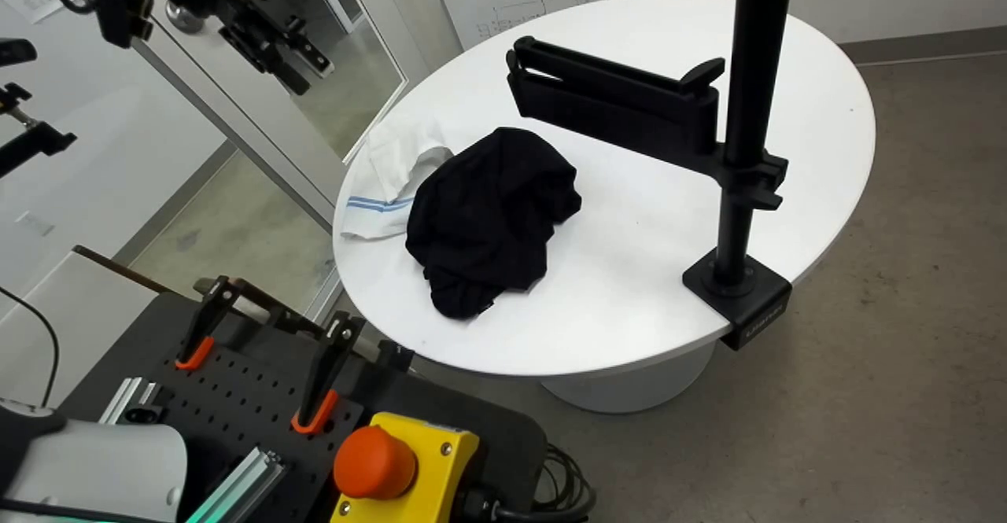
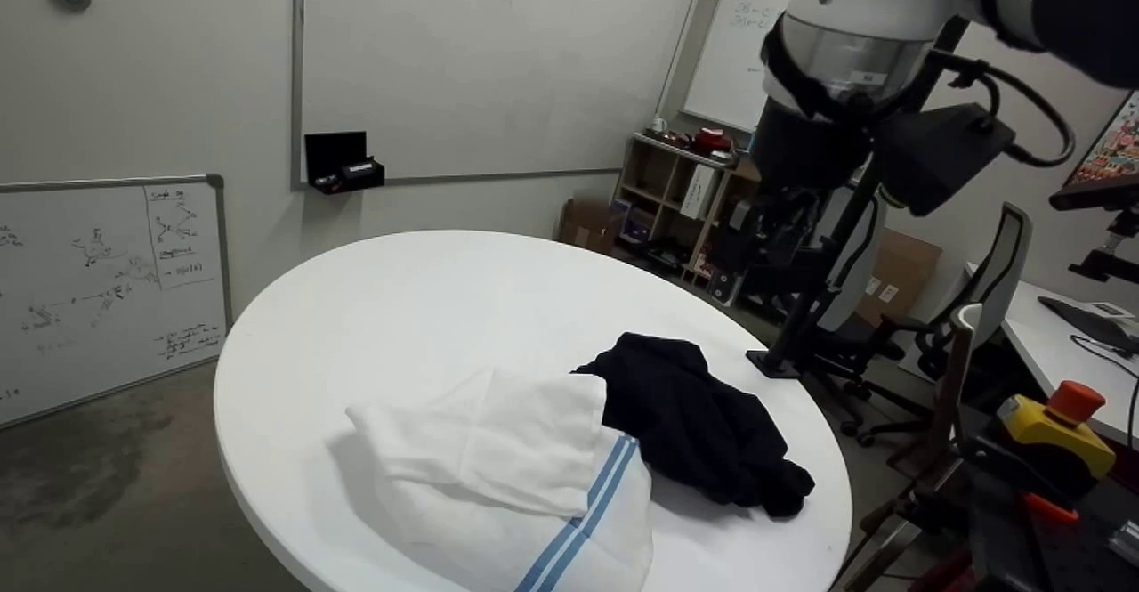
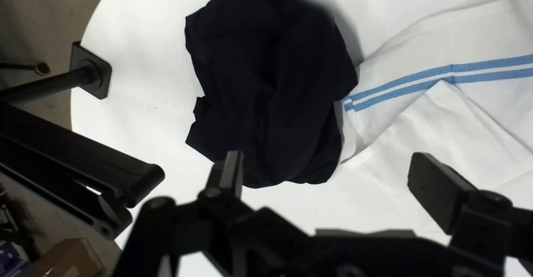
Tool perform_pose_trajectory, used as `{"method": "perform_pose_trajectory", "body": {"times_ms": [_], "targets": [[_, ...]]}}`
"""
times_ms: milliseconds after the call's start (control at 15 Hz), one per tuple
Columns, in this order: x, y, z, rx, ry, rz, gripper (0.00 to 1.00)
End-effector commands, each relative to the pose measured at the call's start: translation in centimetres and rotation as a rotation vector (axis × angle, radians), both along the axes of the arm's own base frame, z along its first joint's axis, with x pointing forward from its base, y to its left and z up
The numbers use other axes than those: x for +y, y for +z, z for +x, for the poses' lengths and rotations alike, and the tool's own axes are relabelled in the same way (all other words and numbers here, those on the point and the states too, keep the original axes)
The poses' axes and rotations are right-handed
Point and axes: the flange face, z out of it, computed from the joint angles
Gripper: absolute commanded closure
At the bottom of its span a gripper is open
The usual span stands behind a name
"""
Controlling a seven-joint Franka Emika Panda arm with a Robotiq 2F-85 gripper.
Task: Put the white towel on the black rod
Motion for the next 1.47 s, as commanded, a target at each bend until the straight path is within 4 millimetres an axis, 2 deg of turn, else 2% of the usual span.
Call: {"method": "perform_pose_trajectory", "body": {"times_ms": [0, 333, 933, 1000, 1133, 1200, 1333, 1400], "targets": [[0.0, -3.7, 2.7, -0.003, -0.072, 0.005, 0.0], [0.6, -8.3, 4.9, 0.027, -0.12, -0.006, 0.0], [4.4, -15.4, 8.2, -0.027, 0.012, -0.163, 0.0], [4.5, -15.9, 8.6, -0.029, 0.026, -0.177, 0.0], [3.9, -15.2, 8.8, 0.022, 0.016, -0.137, 0.0], [4.3, -15.4, 7.8, 0.008, 0.009, -0.147, 0.0], [3.9, -15.5, 8.2, 0.01, 0.009, -0.144, 0.0], [2.5, -15.2, 7.8, 0.022, -0.013, -0.096, 0.0]]}}
